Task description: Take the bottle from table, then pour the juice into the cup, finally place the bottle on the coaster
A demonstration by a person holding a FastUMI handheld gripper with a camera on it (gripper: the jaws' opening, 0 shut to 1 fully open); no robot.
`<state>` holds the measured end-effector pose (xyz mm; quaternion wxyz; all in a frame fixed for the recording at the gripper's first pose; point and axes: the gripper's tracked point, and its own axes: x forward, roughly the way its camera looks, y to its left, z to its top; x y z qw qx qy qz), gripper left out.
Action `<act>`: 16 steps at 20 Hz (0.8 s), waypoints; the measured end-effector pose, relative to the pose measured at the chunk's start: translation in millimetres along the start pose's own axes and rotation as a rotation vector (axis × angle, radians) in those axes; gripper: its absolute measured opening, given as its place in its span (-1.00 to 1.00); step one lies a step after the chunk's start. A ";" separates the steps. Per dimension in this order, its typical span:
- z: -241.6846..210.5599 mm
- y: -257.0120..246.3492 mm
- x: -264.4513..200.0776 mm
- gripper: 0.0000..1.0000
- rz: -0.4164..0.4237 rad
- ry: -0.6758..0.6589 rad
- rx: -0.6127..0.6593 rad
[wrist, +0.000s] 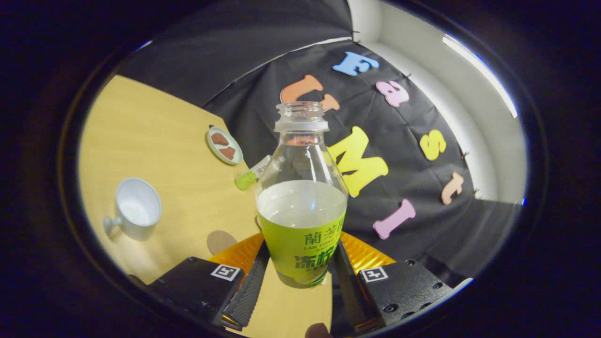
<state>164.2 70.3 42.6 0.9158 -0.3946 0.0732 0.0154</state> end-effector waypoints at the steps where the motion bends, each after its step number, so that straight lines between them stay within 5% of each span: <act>1: 0.3 -3.2 -0.7 0.57 0.028 -0.001 0.093; 5: 6.4 -27.6 -5.9 0.57 0.044 -0.042 0.346; 16: 22.9 -23.5 30.0 0.56 0.188 -0.087 0.671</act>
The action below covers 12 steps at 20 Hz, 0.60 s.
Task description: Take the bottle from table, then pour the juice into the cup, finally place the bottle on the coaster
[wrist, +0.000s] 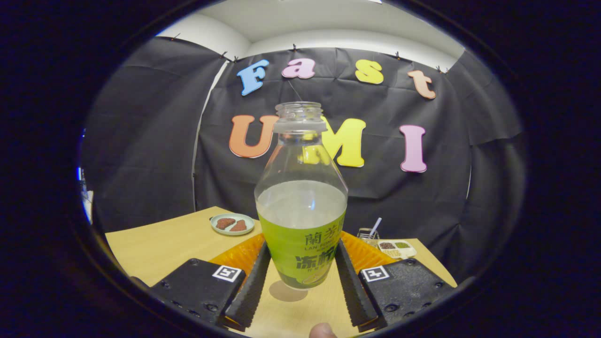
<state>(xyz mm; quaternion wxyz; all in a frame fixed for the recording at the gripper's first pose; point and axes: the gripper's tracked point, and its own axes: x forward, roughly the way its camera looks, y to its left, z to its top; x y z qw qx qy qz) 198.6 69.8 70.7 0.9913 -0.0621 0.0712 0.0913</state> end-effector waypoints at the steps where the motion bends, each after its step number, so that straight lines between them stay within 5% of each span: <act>1: -5.7 3.1 8.8 0.56 0.012 0.016 0.010; 12: -78.4 7.9 83.1 0.58 0.070 0.145 0.067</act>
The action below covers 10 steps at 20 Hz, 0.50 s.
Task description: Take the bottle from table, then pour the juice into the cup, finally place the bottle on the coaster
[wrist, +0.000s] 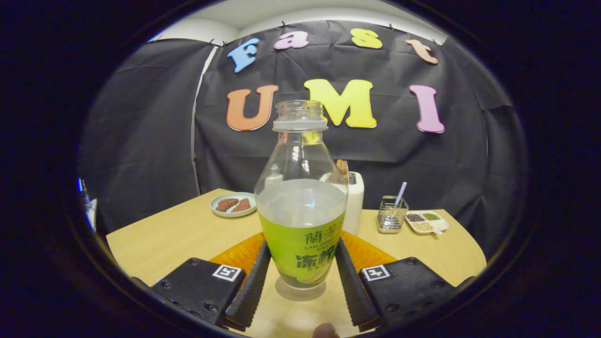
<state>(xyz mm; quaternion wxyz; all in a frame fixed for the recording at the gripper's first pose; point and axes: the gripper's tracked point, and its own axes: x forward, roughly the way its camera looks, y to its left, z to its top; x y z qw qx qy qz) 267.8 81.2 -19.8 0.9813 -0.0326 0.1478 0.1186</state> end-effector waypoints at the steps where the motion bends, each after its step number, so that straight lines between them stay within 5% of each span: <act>1: -6.2 2.2 6.4 0.58 0.005 0.010 0.000; 10: -48.4 5.5 54.9 0.61 0.016 0.081 -0.020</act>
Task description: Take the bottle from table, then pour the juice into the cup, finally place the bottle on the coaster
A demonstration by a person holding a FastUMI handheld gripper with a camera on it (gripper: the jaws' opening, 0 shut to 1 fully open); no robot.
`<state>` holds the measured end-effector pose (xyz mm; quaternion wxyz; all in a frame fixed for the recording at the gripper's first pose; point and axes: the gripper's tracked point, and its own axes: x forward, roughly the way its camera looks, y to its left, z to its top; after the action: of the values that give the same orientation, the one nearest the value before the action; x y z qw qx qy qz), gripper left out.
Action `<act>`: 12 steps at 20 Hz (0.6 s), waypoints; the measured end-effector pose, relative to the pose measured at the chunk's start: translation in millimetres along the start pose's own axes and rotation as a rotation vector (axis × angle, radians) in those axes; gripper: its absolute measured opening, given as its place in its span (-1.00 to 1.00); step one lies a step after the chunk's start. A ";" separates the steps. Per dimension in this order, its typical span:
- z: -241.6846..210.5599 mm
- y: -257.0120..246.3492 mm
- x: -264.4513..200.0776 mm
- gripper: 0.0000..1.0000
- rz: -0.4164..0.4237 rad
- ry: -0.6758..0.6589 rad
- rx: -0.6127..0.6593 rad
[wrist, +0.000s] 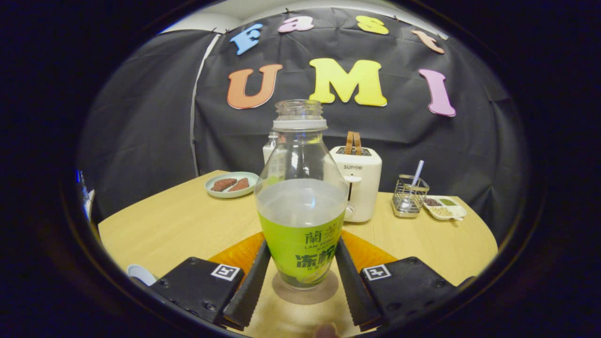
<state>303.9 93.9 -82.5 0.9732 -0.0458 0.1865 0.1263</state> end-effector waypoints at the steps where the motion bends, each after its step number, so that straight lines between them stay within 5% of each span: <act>1: -2.6 -0.2 2.5 0.62 -0.003 0.006 -0.002; 12: -20.5 2.0 11.0 0.73 0.000 0.051 -0.012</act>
<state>306.0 95.6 -105.7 0.9678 -0.0548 0.2106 0.1261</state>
